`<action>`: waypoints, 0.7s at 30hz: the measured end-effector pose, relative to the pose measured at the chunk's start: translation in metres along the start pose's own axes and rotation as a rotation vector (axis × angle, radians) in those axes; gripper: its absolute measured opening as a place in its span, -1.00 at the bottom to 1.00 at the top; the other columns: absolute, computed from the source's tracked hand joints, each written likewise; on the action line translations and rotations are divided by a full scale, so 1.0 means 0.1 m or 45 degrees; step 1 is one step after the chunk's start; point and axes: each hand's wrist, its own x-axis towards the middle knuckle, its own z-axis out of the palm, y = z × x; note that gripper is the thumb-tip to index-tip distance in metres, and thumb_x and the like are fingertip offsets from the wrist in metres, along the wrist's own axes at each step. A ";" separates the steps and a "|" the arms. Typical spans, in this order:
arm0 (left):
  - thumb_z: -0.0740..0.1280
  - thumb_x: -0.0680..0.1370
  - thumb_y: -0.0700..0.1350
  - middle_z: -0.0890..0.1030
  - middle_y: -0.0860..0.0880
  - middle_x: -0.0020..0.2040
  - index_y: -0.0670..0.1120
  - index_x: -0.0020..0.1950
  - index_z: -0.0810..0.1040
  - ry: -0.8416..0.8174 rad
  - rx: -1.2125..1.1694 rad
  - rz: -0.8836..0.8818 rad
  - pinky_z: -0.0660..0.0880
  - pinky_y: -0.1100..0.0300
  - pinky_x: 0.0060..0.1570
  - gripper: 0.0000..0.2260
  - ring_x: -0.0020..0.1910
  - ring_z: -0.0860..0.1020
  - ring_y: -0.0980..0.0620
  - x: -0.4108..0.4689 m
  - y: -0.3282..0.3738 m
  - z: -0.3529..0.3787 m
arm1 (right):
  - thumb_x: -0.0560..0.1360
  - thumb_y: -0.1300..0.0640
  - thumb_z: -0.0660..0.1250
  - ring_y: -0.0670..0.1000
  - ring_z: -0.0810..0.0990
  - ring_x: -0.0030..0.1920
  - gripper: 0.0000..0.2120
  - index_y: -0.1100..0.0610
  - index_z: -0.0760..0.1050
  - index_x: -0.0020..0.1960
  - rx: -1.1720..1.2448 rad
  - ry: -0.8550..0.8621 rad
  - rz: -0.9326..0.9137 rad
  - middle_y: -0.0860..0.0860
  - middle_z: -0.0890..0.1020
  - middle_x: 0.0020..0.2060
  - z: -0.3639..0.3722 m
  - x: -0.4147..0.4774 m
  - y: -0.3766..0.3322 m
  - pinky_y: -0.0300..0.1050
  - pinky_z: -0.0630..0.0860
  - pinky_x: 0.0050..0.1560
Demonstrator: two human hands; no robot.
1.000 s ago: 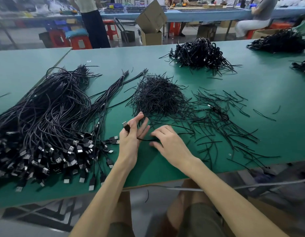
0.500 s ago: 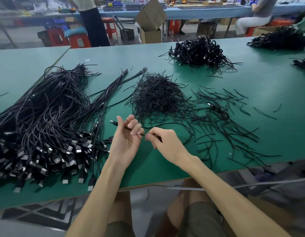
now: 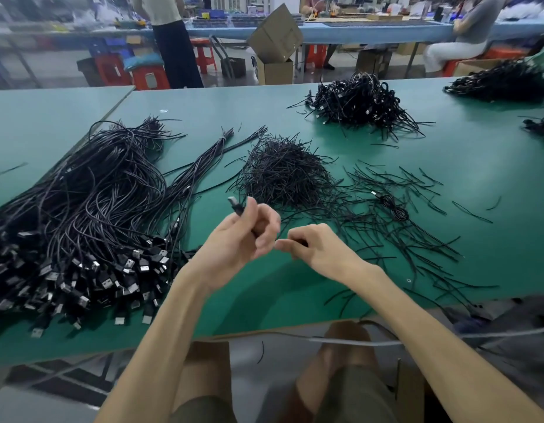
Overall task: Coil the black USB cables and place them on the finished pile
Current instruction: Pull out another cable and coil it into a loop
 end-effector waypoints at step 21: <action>0.05 0.69 0.18 0.55 0.07 0.36 -0.06 0.41 0.46 0.060 0.526 -0.132 0.25 0.23 0.48 -0.55 0.41 0.45 0.12 0.05 -0.34 0.09 | 0.68 -0.12 0.18 -0.15 0.40 -0.46 -0.50 0.08 0.44 -0.38 0.314 0.336 -0.101 -0.12 0.48 -0.51 -0.11 -0.05 -0.41 -0.20 0.36 -0.31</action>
